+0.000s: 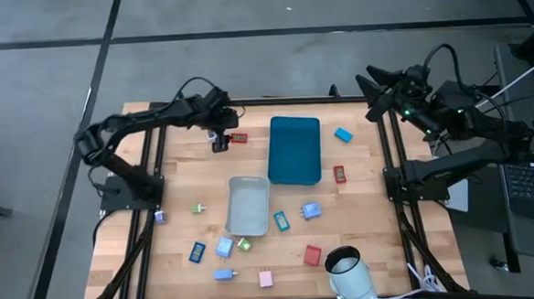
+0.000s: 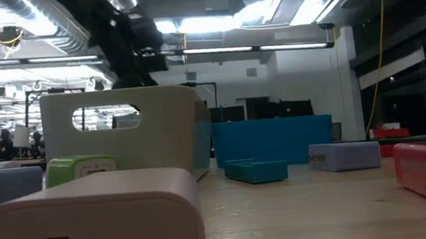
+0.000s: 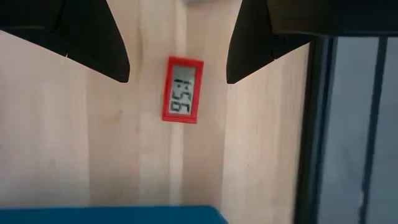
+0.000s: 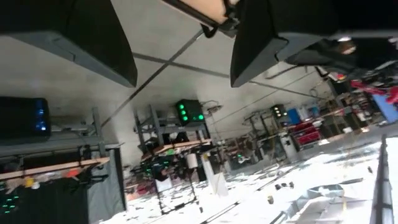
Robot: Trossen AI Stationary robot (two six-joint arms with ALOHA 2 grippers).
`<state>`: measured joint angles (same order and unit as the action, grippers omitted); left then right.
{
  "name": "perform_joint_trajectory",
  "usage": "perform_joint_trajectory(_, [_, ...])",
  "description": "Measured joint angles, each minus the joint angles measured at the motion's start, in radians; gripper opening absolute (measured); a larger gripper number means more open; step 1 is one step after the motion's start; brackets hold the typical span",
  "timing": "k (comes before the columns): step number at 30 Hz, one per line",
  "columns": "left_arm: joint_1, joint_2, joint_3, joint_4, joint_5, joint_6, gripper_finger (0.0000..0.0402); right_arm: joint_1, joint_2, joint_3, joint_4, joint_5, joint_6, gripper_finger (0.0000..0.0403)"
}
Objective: Pick & Place Office items
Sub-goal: Put the left red timer into the gray bin
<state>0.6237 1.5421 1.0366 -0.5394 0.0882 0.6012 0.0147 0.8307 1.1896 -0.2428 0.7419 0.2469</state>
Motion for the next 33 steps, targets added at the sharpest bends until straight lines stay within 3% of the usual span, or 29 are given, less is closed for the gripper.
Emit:
perform_joint_trajectory(14, [0.038,0.331,0.2,-0.135,0.04,0.06,0.0264,0.0,-0.001,0.0,0.001,-0.076,-0.02,0.0265])
perform_joint_trajectory(33, [0.032,0.42,0.203,-0.116,0.018,0.048,0.0263,0.0,-0.001,0.0,0.003,-0.08,-0.053,0.0265])
